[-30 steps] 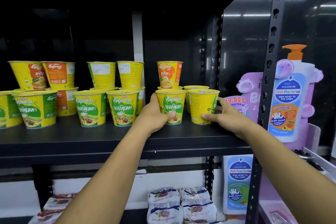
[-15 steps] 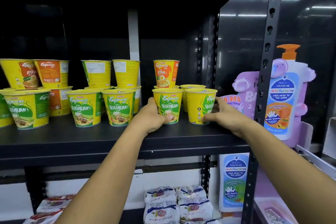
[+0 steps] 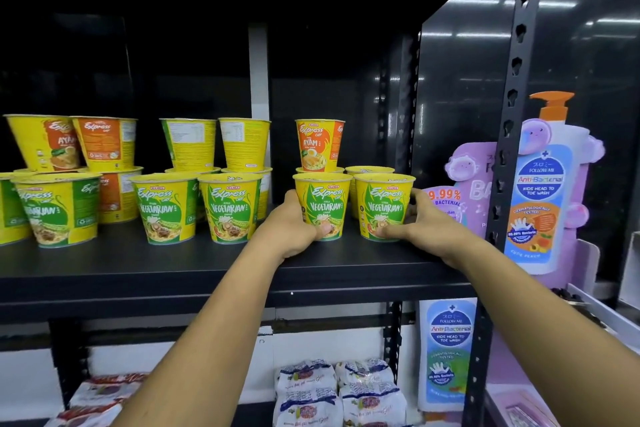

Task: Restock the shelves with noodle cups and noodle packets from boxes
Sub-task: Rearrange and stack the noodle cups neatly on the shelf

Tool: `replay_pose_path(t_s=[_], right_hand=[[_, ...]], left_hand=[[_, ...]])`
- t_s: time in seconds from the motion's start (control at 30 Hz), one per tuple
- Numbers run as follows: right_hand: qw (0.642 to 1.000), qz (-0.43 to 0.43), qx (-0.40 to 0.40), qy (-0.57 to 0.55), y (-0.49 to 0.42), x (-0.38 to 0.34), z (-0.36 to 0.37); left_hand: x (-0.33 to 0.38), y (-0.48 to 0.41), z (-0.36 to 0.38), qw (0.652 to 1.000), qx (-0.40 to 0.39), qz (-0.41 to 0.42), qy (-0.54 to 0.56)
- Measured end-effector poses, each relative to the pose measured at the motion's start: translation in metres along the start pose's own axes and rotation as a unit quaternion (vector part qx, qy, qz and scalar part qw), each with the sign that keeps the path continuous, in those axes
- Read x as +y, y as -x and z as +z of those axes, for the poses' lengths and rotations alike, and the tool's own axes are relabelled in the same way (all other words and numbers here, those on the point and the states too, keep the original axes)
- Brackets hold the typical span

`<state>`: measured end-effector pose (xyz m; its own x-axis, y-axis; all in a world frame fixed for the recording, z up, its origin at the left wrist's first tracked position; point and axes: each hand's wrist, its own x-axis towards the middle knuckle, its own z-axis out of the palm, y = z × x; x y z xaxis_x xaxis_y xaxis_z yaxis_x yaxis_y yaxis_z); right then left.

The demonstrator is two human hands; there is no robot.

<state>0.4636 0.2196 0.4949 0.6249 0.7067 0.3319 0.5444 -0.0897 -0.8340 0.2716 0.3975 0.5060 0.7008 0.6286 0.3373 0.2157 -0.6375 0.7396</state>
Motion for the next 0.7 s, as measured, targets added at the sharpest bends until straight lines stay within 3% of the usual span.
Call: replay_pose_path(t_s=[0.7], right_hand=[[1.0,0.006,0.005,0.019,-0.0026,0.0026,0.0012]], left_hand=[[0.0,-0.0002,0.0008,1.0,0.004,-0.003,-0.008]])
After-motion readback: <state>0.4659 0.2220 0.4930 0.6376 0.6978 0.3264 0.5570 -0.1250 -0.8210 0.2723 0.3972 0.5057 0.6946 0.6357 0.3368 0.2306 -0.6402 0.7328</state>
